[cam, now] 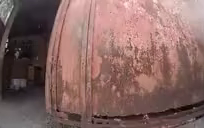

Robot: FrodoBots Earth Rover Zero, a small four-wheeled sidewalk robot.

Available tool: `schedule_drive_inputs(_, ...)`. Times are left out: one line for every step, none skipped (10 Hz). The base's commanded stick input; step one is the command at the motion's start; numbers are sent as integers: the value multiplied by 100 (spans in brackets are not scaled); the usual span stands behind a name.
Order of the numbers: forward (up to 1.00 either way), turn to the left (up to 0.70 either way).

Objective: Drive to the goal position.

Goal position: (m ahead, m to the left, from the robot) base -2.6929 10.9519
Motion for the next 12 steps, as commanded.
schedule_drive_inputs(6,0)
schedule_drive_inputs(5,0)
schedule_drive_inputs(6,0)
schedule_drive_inputs(6,0)
schedule_drive_inputs(6,0)
schedule_drive_inputs(3,0)
schedule_drive_inputs(-27,0)
schedule_drive_inputs(-63,0)
schedule_drive_inputs(-70,0)
schedule_drive_inputs(-70,0)
schedule_drive_inputs(-70,0)
schedule_drive_inputs(-70,0)
